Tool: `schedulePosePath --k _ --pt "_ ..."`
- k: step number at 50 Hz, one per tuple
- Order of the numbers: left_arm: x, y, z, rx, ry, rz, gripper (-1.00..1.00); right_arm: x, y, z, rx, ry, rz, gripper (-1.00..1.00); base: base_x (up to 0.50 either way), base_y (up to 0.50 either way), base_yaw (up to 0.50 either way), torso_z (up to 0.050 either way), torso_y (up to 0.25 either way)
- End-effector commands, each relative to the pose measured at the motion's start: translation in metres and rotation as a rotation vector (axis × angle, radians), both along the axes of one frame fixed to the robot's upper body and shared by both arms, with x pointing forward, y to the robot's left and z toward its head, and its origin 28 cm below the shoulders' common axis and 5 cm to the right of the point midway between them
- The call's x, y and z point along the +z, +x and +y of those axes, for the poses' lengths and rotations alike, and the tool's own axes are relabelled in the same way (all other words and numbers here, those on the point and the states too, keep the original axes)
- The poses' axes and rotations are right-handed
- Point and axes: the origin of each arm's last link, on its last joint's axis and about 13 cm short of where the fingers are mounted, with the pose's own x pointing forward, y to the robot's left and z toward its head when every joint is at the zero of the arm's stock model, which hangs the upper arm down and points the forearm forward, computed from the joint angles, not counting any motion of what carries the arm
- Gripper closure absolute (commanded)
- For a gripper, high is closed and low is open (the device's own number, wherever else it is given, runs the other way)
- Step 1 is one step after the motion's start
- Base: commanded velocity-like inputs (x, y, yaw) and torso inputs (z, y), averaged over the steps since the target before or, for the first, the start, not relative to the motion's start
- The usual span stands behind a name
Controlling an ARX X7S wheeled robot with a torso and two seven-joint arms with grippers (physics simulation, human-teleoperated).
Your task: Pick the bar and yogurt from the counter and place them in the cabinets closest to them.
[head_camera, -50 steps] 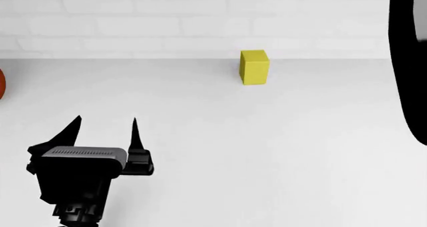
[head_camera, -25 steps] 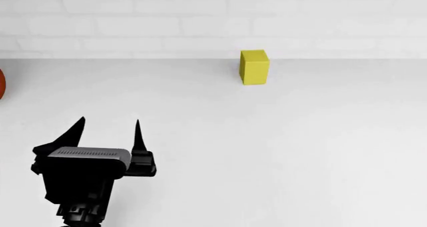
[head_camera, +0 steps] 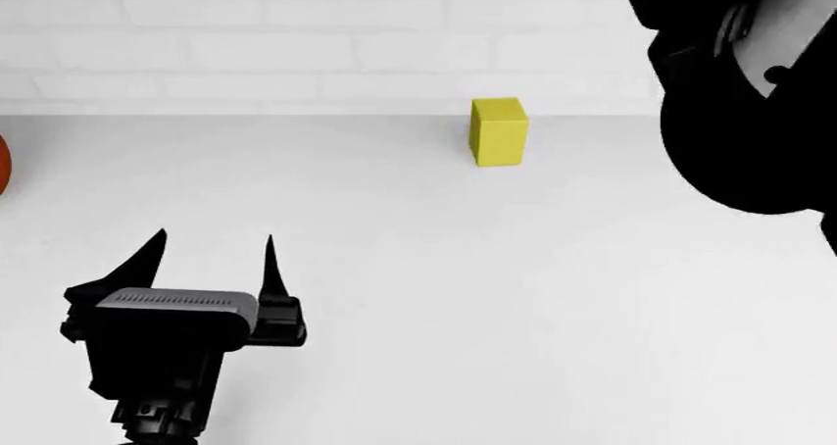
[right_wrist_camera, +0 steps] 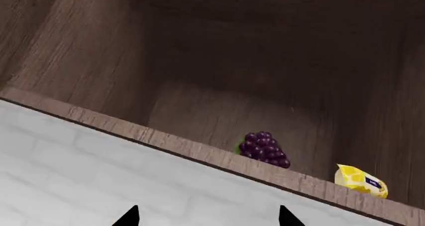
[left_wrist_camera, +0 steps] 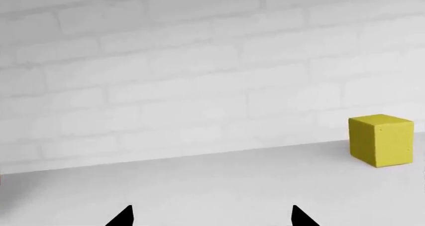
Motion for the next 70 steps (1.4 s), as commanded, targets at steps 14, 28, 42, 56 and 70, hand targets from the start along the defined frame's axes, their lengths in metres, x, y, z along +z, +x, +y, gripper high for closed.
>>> schedulePosePath --k 14,28,42,56,70 --pt "0.000 -0.001 0.000 0.013 -0.032 -0.011 -1.00 -0.177 -0.018 -0.020 -0.155 0.119 0.236 -1.00 0.00 -0.02 0.00 0.000 0.000" --pt "0.003 -0.001 -0.003 0.009 -0.025 -0.021 -1.00 -0.216 -0.033 -0.026 -0.252 0.147 0.303 -1.00 0.00 -0.49 0.00 0.000 0.000" --pt "0.005 -0.003 -0.002 0.012 -0.023 -0.024 -1.00 -0.224 -0.042 -0.030 -0.284 0.154 0.312 -1.00 -0.01 -0.50 0.00 0.000 0.000" --pt "0.005 -0.004 -0.001 0.019 -0.028 -0.028 -1.00 -0.219 -0.044 -0.030 -0.283 0.139 0.304 -1.00 -0.01 -0.50 0.00 0.000 0.000" --pt "0.007 -0.004 -0.001 0.017 -0.030 -0.037 -1.00 -0.213 -0.046 -0.031 -0.284 0.115 0.291 -1.00 -0.01 -0.50 0.00 0.000 0.000"
